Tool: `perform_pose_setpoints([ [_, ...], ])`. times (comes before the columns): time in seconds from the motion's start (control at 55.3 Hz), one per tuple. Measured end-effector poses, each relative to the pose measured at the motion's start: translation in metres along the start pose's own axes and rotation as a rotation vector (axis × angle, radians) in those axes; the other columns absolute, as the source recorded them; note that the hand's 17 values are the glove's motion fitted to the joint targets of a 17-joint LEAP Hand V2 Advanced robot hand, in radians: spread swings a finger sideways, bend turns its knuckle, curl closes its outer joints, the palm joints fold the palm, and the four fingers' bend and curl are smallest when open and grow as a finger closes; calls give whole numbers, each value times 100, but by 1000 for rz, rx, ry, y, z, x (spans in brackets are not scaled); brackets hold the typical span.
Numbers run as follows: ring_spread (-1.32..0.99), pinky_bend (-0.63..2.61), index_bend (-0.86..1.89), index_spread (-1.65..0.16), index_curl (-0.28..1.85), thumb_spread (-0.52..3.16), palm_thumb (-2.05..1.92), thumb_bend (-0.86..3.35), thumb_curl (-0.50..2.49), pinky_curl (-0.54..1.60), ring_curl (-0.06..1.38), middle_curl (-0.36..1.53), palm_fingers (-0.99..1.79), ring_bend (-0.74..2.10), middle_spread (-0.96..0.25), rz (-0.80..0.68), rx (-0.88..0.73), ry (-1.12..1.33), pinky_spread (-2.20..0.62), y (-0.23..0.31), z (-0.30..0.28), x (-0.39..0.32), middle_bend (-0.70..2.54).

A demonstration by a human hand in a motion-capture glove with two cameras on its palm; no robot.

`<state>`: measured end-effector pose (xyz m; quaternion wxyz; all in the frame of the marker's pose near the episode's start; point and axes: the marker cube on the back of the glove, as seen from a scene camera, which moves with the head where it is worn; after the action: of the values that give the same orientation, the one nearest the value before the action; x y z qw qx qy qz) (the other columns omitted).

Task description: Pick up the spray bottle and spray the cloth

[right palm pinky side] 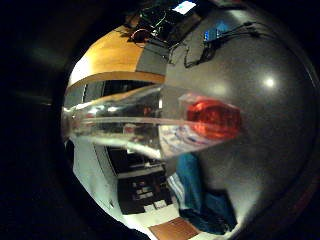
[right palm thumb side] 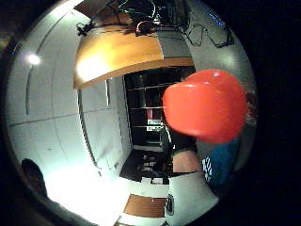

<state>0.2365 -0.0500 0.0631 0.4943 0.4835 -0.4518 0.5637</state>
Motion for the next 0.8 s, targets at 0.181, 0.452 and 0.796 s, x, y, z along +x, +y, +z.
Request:
perform_pose_setpoints([
  [0.181,-1,54,11,-32,17,85,82,-2,46,35,29,35,1,46,-4,15,-18,4,12,-10,16,2,26],
  [0.452,-12,38,17,-31,21,82,96,0,52,30,33,38,75,66,-13,-17,-53,75,2,-35,29,0,39],
  [0.796,-20,30,28,-23,41,35,101,-3,65,34,38,46,131,53,-17,-136,-209,235,-19,-53,57,-12,48],
])
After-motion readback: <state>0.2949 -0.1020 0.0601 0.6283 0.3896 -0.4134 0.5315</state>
